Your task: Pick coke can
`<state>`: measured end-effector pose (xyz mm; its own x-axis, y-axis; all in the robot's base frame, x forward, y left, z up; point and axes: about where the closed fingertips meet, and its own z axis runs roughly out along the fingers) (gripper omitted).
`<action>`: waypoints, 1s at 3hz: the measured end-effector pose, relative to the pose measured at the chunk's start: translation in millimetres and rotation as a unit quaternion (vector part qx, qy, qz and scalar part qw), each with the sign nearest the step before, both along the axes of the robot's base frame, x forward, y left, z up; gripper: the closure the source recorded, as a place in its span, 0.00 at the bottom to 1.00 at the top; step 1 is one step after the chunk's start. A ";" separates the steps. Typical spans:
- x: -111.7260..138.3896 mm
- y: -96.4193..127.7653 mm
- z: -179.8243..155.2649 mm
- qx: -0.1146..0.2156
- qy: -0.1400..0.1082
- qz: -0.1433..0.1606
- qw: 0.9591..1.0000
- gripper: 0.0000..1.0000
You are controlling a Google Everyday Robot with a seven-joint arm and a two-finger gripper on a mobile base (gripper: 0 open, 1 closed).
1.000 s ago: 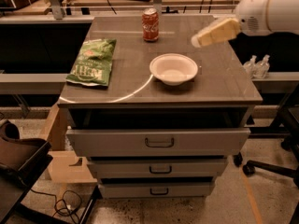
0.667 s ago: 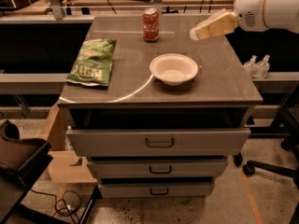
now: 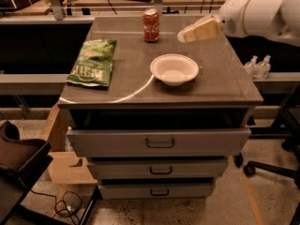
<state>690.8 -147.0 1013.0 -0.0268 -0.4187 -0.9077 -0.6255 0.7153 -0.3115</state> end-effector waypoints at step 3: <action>88.7 53.0 -57.7 0.057 0.004 -0.027 0.998 0.00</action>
Offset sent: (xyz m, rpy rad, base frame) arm 0.0980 0.0524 -0.0665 0.1344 0.0131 -0.0856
